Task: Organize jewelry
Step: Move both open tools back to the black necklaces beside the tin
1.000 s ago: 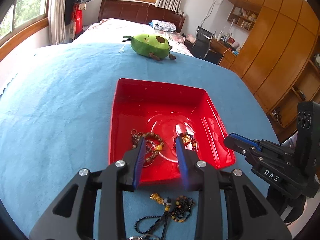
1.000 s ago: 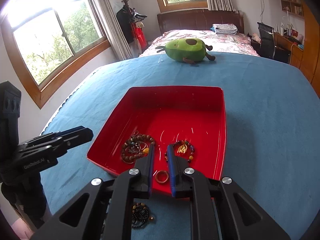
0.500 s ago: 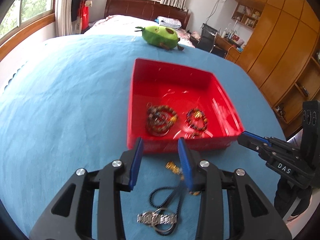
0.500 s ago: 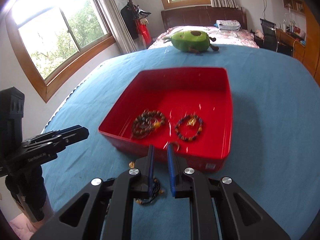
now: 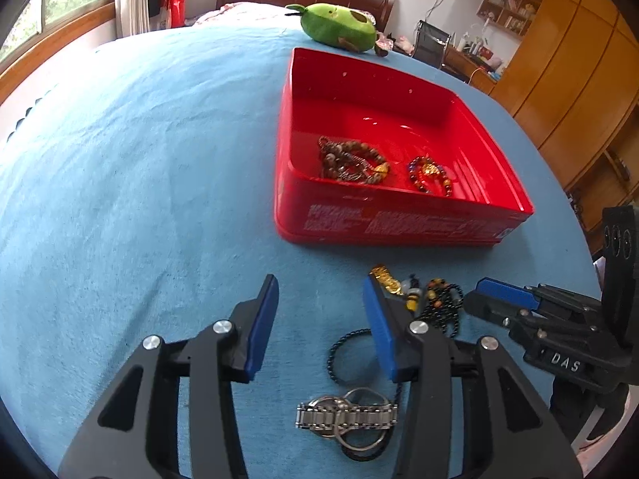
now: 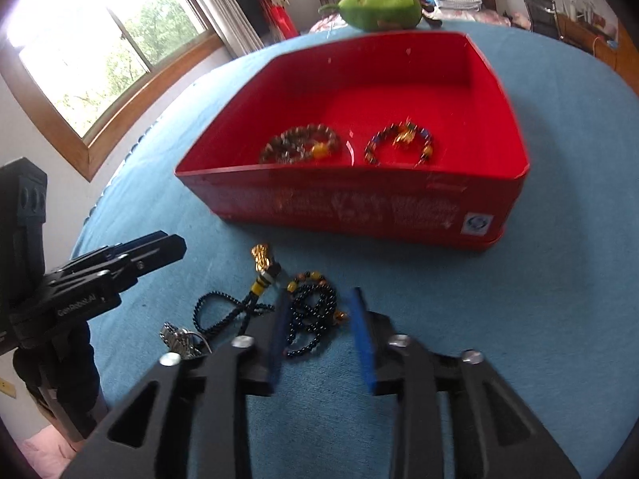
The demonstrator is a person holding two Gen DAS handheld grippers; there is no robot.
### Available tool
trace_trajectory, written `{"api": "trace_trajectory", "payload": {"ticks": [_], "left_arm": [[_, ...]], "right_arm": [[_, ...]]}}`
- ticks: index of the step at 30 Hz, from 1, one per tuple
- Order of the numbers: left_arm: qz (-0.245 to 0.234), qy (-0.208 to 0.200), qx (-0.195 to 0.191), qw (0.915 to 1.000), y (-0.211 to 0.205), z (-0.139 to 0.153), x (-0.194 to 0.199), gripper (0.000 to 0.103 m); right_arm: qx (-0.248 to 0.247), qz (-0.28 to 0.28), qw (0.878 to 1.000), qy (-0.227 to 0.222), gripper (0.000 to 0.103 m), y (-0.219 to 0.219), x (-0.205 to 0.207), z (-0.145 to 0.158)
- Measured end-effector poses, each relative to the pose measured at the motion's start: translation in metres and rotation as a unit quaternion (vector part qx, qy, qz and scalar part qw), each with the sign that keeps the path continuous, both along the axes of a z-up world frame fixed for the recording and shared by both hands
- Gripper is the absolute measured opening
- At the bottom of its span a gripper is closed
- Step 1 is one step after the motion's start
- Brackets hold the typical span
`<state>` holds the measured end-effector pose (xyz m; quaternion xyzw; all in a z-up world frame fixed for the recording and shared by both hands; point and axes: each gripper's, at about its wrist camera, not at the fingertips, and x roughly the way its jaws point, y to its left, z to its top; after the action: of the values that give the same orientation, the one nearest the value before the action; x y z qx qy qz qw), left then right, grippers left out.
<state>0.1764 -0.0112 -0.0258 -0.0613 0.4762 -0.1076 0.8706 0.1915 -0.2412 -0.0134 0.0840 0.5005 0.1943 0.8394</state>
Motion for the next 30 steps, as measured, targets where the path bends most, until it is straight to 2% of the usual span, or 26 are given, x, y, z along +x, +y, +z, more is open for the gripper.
{"api": "trace_trajectory", "payload": {"ticks": [6, 13, 15, 18, 19, 25, 28, 30], "left_arm": [[0.000, 0.002, -0.004, 1.0000, 0.002, -0.004, 0.001, 0.045], [-0.008, 0.002, -0.006, 0.9999, -0.003, -0.002, -0.002, 0.047], [-0.009, 0.004, -0.007, 0.9999, -0.003, -0.002, -0.002, 0.048], [-0.009, 0.005, -0.008, 0.9999, -0.004, -0.003, 0.000, 0.049], [-0.008, 0.007, -0.008, 0.9999, -0.003, -0.004, 0.001, 0.049], [-0.009, 0.011, -0.007, 0.9999, -0.004, -0.007, 0.004, 0.049], [-0.017, 0.011, -0.010, 0.9997, -0.008, -0.006, 0.003, 0.050], [-0.027, 0.011, -0.011, 0.9995, -0.013, -0.004, 0.002, 0.050]], "right_arm": [[-0.016, 0.006, 1.000, 0.016, 0.039, 0.011, 0.006, -0.014], [-0.050, 0.030, 0.998, 0.000, 0.042, 0.035, 0.006, -0.018], [-0.066, 0.037, 0.997, -0.010, 0.039, 0.044, 0.004, -0.018], [-0.080, 0.053, 0.995, -0.027, 0.027, 0.054, 0.002, -0.019], [-0.076, 0.057, 0.995, -0.027, 0.019, 0.054, 0.002, -0.019], [-0.023, 0.041, 0.999, -0.019, 0.010, 0.032, -0.001, -0.016], [-0.004, 0.017, 0.999, -0.031, 0.004, 0.010, -0.003, -0.007], [0.010, 0.003, 0.999, -0.041, 0.004, -0.006, -0.006, 0.000]]}}
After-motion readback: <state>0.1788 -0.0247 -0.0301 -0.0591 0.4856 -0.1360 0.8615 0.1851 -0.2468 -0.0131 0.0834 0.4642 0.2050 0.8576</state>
